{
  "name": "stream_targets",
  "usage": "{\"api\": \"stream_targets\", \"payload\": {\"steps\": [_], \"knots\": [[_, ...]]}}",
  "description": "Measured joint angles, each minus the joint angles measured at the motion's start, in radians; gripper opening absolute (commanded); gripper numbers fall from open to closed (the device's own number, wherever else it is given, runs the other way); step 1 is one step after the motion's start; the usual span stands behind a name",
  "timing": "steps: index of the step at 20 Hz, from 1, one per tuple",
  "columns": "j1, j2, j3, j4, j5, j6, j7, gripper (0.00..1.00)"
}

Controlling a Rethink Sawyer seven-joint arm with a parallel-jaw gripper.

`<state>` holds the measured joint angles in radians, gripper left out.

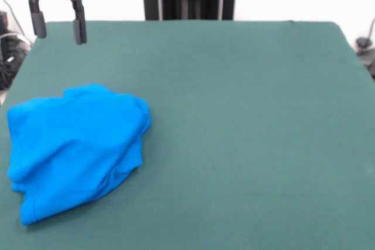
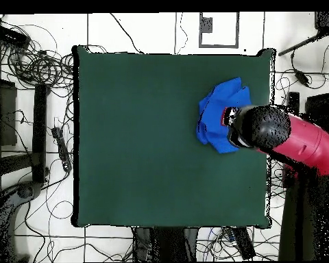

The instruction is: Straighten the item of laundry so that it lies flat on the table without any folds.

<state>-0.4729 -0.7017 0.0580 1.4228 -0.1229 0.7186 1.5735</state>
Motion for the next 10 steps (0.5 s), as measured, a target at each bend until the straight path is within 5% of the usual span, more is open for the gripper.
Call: {"api": "stream_targets", "payload": {"steps": [10], "knots": [[0.014,0.057,0.000,-0.052,0.000,0.001,0.000,1.00]]}}
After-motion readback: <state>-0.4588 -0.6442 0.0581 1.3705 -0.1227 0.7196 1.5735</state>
